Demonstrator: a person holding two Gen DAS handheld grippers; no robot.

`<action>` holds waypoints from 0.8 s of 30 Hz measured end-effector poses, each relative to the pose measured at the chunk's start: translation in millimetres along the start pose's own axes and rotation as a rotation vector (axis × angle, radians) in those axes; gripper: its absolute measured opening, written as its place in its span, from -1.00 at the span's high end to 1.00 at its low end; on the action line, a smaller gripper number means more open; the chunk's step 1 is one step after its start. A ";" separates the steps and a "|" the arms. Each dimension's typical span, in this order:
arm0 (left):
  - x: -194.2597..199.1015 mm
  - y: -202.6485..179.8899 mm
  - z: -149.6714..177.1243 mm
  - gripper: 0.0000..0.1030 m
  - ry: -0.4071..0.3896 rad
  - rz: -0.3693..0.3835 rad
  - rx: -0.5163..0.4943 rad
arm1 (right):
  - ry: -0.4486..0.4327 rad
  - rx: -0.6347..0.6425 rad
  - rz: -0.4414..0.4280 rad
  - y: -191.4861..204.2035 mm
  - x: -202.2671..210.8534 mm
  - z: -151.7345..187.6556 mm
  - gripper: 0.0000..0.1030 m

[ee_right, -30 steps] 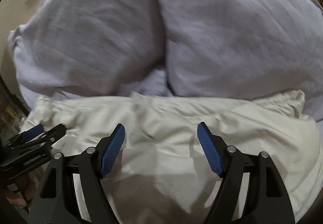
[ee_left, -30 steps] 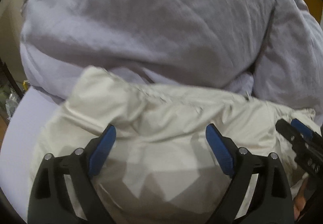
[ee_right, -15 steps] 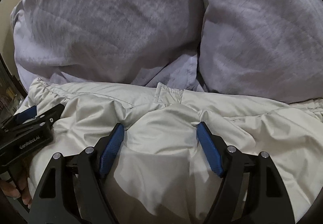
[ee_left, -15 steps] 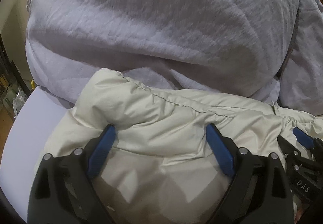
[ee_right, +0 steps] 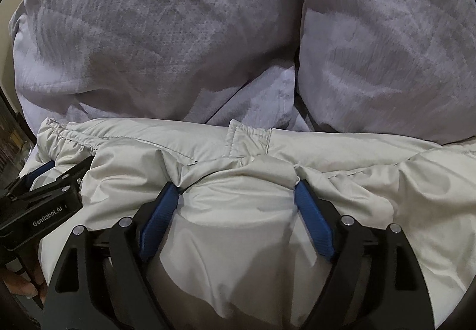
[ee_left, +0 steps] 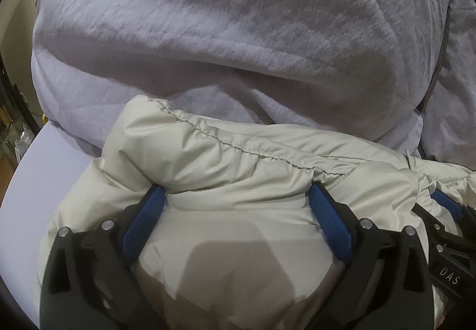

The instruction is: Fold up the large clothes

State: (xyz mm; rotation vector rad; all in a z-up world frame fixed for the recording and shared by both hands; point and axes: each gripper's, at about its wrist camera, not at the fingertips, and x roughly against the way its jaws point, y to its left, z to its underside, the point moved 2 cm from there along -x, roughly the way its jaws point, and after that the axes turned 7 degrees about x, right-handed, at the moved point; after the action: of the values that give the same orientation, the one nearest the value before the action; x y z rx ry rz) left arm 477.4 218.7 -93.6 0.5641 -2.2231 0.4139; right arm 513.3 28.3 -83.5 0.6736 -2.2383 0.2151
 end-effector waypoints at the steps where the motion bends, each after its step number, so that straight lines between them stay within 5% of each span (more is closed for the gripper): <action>1: -0.8 0.4 0.0 -0.91 0.002 -0.001 0.000 | 0.003 -0.003 -0.002 -5.1 -0.4 0.6 -0.62; 12: 29.7 3.8 -2.4 -0.90 -0.005 0.002 -0.022 | -0.041 -0.013 0.053 -57.6 61.6 -1.1 -0.62; 24: 40.4 26.3 -19.5 -0.90 -0.041 -0.057 -0.033 | -0.042 -0.155 0.327 -156.5 114.9 37.1 -0.62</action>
State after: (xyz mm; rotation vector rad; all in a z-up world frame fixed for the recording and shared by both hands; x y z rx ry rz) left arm 452.0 239.5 -53.2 0.6217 -2.2426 0.3384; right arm 508.4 -163.1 -34.4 0.2288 -2.3677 0.1871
